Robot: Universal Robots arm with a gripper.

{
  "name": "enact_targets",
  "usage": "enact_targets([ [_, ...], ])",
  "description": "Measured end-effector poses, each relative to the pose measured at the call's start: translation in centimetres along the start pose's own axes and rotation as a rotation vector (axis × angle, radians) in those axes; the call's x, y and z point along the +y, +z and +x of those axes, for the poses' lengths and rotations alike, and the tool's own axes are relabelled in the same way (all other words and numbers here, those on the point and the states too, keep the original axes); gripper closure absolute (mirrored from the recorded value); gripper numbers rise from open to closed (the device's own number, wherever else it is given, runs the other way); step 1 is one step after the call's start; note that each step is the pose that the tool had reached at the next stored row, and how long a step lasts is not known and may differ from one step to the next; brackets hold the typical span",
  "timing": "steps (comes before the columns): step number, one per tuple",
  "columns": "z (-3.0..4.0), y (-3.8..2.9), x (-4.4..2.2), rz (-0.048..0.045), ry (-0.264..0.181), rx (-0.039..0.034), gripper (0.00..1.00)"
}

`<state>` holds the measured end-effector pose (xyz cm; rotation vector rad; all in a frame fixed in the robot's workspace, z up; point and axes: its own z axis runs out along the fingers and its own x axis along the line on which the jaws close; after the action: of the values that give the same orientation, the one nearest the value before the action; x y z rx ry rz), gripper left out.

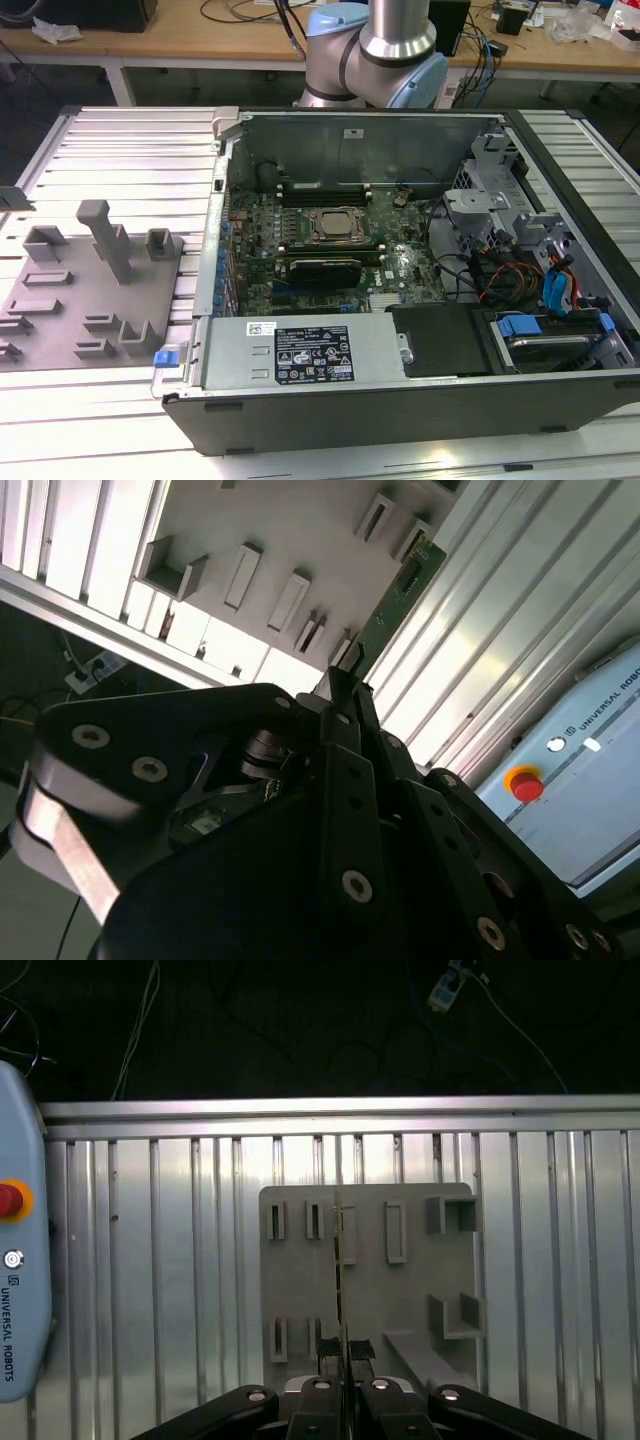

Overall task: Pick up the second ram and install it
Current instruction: 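Pick up the second ram and move it above second insertion slot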

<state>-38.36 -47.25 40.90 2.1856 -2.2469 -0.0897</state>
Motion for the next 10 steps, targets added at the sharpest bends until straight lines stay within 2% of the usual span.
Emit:
enact_targets([
  [10,-0.08,-1.60,0.07,0.0000,0.000,0.0000,0.86],
])
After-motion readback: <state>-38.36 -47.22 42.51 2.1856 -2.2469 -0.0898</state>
